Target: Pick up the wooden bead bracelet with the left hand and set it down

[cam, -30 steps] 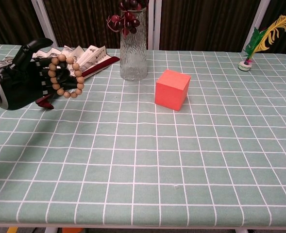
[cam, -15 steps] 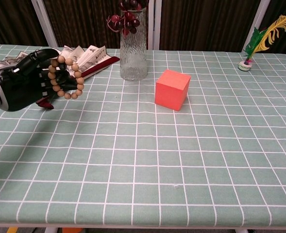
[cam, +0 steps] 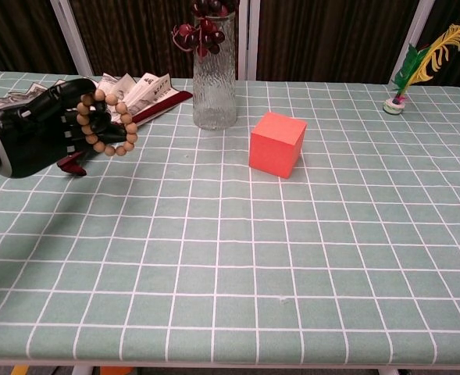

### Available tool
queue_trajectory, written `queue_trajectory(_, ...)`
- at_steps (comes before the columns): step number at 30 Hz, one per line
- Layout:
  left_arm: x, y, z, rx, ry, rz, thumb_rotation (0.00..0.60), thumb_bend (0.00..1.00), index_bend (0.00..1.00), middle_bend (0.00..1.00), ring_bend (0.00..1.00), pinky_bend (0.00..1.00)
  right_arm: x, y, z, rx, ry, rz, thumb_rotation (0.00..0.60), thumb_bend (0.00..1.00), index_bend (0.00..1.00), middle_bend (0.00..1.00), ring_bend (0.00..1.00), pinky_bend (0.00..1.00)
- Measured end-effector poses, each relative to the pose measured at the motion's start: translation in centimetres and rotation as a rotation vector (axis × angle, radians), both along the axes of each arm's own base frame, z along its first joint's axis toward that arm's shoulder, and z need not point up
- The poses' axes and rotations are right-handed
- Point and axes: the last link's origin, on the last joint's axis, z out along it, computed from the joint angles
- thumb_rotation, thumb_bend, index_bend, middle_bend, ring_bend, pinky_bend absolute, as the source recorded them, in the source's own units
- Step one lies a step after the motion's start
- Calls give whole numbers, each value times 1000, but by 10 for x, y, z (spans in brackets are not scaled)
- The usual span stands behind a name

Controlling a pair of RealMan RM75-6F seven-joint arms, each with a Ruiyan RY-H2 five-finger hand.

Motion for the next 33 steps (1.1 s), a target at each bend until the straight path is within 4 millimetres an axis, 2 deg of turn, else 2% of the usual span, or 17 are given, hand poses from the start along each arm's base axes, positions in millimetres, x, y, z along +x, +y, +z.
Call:
queue_trajectory(5, 1, 0, 0, 3, -6, -1, 491, 653, 560, 656, 412, 165, 0, 1, 0, 0, -1, 0, 600, 70, 1, 113, 0, 0)
queue_trajectory(29, 3, -1, 0, -4, -33, -20, 487, 866, 467, 580, 411, 165, -1, 2, 0, -1, -9, -3, 600, 70, 1, 116, 0, 0)
queue_trajectory(31, 4, -1, 0, -7, -38, -20, 470, 861, 452, 567, 410, 165, -1, 1, 1, -1, -9, -4, 600, 70, 1, 116, 0, 0)
queue_trajectory(33, 4, -1, 1, -8, -45, -17, 394, 814, 431, 551, 410, 165, -1, 1, 1, -1, -10, -4, 600, 70, 1, 116, 0, 0)
